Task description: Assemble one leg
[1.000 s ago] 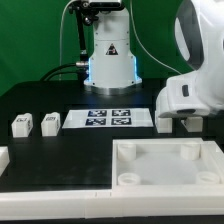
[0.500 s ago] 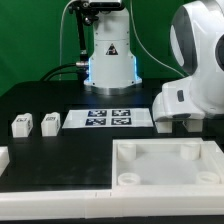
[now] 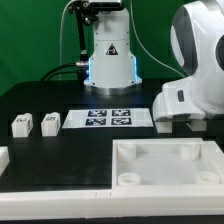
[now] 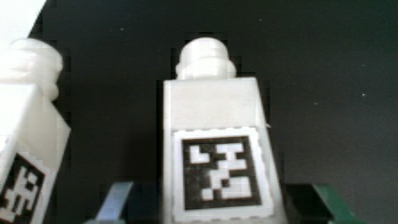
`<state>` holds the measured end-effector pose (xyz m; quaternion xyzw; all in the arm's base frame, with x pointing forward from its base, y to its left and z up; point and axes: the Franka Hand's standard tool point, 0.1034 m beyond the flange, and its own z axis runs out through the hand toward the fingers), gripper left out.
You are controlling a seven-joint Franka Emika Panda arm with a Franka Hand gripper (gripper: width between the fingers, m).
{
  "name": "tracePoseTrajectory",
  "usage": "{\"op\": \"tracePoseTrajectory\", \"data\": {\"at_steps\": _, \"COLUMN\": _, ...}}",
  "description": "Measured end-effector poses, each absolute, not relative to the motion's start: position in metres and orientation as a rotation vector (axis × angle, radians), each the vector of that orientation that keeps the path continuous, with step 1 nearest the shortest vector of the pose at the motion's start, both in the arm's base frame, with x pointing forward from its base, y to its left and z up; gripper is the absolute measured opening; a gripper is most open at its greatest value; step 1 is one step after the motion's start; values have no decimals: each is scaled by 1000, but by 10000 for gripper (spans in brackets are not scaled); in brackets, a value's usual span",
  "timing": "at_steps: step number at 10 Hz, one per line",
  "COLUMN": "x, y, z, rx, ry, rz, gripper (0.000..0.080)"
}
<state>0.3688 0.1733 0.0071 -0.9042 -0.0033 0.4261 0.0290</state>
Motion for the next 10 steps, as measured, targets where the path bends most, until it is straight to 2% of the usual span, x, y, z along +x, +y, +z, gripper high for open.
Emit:
{"op": "tracePoseTrajectory", "data": {"at_steps": 6, "x": 371, "y": 172, "z": 9, "rx": -2788, "ry": -11, "rz": 1312, "gripper": 292}}
{"op": "tracePoseTrajectory", "data": {"at_steps": 7, "x": 383, "y": 162, "z": 25, "rx": -2772, "ry": -41, "rz": 1306, "gripper": 292}}
{"op": "tracePoseTrajectory", "data": {"at_steps": 9, "x": 418, "y": 139, "z": 71, "rx": -2788, "ry": -85, "rz": 1171, "gripper": 292}}
{"op": "tracePoseTrajectory", "data": {"at_steps": 10, "x": 423, "y": 131, "z": 90, "rx": -2787, "ry": -98, "rz": 1156, "gripper": 292}}
